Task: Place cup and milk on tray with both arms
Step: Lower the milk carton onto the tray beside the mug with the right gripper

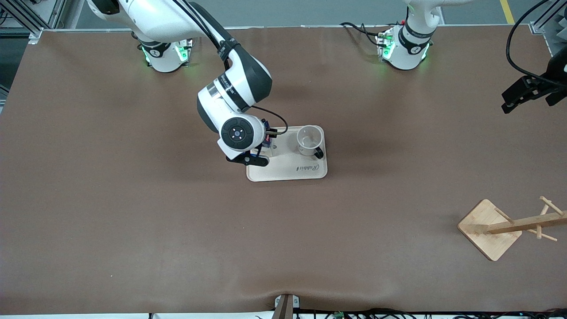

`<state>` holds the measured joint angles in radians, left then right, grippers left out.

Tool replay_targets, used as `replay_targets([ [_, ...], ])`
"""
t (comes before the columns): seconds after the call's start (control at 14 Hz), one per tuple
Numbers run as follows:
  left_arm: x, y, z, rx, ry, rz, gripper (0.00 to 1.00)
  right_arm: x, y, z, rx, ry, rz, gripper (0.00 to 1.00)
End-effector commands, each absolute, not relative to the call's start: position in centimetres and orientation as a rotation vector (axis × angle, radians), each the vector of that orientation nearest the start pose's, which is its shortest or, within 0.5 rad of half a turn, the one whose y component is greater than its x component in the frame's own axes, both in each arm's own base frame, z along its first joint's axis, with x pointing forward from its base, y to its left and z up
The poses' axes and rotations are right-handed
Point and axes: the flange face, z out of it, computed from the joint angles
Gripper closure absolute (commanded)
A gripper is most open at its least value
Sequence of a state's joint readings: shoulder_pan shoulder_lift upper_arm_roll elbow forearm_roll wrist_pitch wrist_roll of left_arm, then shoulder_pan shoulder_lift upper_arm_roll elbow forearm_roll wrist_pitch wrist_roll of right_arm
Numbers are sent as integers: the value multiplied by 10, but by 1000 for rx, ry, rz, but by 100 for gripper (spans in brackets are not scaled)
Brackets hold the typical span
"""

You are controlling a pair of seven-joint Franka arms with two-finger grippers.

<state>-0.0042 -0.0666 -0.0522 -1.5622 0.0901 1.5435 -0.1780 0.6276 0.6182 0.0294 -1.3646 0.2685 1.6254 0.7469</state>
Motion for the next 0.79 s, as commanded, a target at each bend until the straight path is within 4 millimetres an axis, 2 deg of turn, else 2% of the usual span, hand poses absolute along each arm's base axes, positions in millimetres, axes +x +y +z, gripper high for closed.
replay_targets([
  [0.0, 525, -26, 662, -3058, -170, -85, 0, 531, 446, 336, -3080, 264, 593, 45],
  [0.07, 526, -27, 662, -3059, -170, -87, 0, 530, 447, 338, -3072, 266, 588, 0],
  [0.14, 526, -28, 662, -3060, -168, -90, 0, 530, 446, 340, -3071, 265, 593, 0],
  [0.5, 531, -32, 658, -3062, -155, -90, 0, 537, 435, 375, -3047, 297, 552, 0],
  [0.64, 531, -32, 658, -3061, -153, -85, 0, 560, 416, 401, -3000, 383, 495, 0],
  [0.71, 530, -32, 658, -3061, -151, -85, 0, 567, 404, 404, -2982, 413, 535, 0],
])
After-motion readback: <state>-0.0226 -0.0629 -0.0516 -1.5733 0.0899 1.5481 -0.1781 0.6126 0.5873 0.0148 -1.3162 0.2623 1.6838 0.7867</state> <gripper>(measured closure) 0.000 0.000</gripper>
